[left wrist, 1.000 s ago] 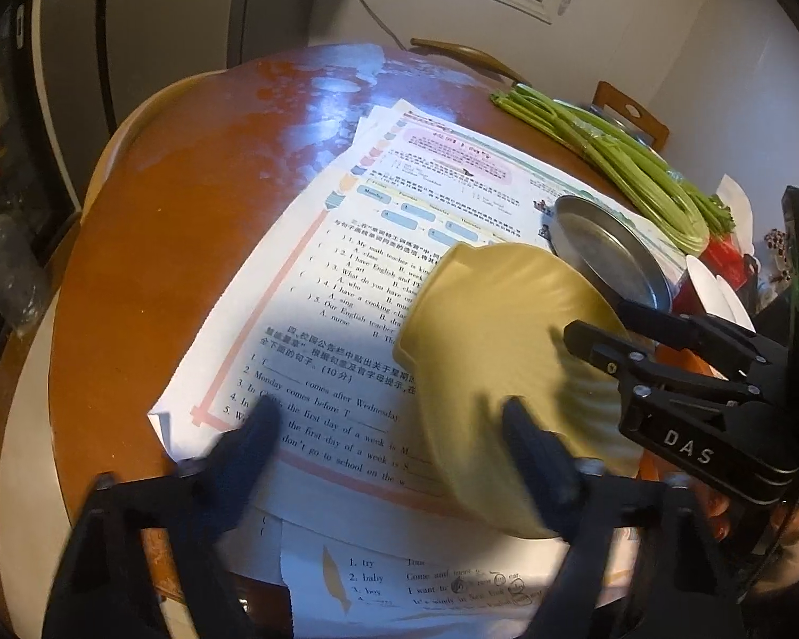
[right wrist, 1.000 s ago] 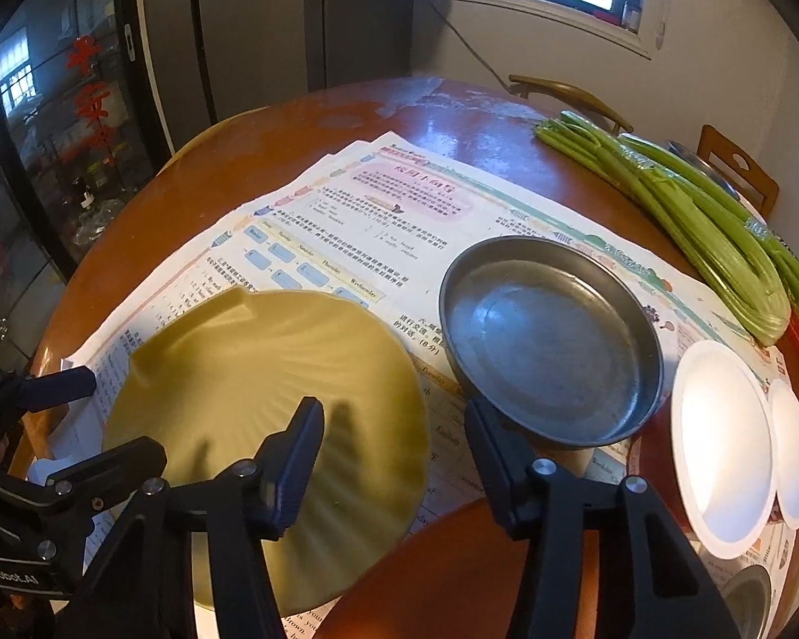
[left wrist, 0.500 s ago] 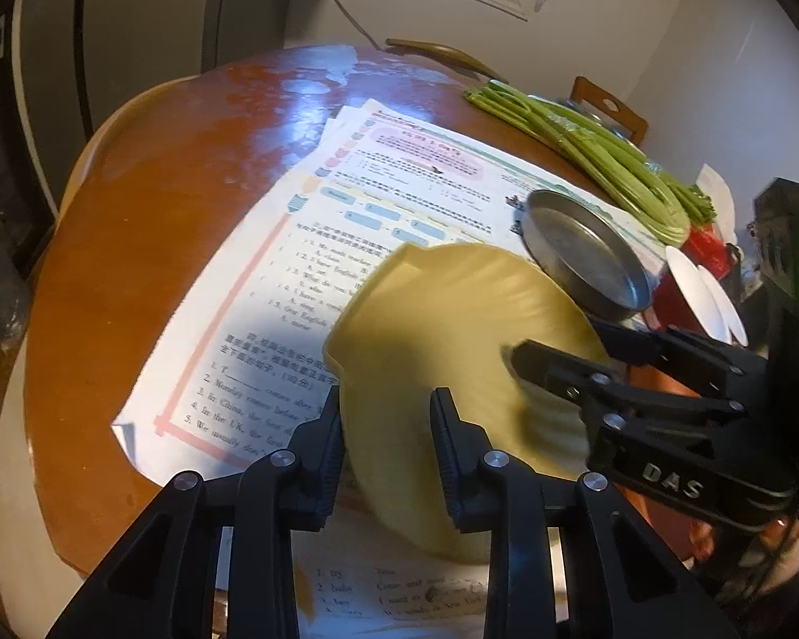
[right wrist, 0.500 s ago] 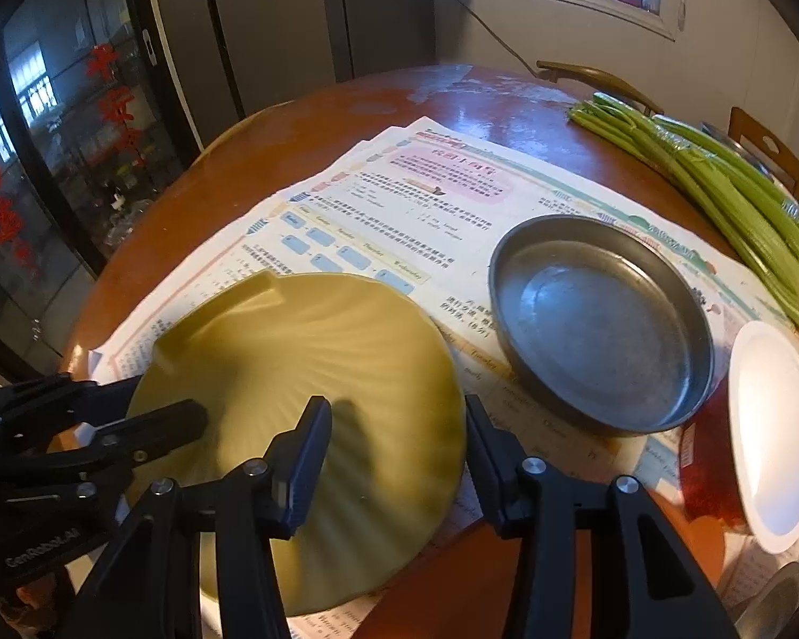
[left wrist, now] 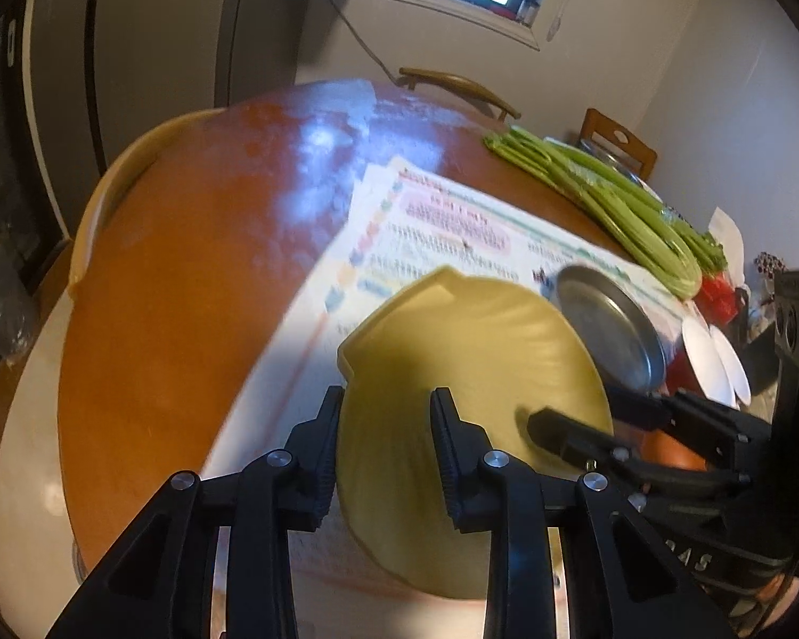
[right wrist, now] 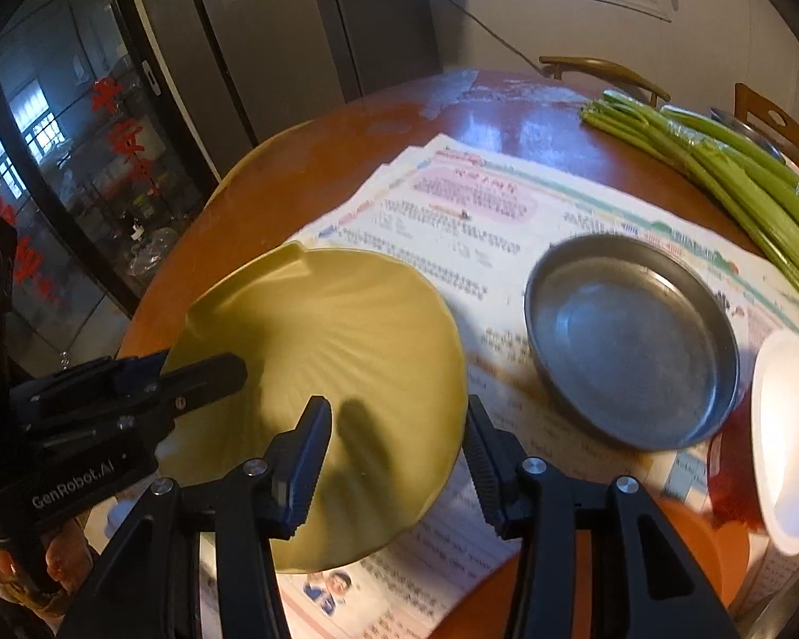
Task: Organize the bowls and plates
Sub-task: 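Carry the yellow plate and lower it onto the worksheet, open left tool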
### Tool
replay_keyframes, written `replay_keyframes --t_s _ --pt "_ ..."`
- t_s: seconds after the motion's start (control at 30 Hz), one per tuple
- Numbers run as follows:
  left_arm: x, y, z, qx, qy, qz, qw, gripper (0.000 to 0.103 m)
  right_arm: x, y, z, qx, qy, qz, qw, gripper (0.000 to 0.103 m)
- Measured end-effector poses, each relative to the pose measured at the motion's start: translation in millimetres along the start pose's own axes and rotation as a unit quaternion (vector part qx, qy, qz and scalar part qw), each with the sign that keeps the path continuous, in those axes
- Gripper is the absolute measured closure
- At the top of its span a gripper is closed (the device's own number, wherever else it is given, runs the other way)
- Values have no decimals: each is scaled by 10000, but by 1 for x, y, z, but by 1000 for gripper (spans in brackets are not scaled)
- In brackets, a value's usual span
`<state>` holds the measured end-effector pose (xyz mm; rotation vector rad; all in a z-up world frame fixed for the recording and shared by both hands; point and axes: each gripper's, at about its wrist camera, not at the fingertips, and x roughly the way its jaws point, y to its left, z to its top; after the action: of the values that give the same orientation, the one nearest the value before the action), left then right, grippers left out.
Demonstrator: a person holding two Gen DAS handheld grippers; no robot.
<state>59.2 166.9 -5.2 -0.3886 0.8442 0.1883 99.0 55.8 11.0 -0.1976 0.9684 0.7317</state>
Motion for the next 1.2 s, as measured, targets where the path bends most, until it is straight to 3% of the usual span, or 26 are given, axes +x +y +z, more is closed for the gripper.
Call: replay_keyframes --t_s 0.37,0.77,1.2 --pt "28 4 25 72 80 46 9999 71 14 -8 11 269 -19 -89 9996 53" --pt "47 3 18 233 252 193 9992 69 24 -10 6 370 98 -123 9992 53" --pt "30 8 18 183 52 364 9992 63 13 -15 2 475 -27 -160 9987 53"
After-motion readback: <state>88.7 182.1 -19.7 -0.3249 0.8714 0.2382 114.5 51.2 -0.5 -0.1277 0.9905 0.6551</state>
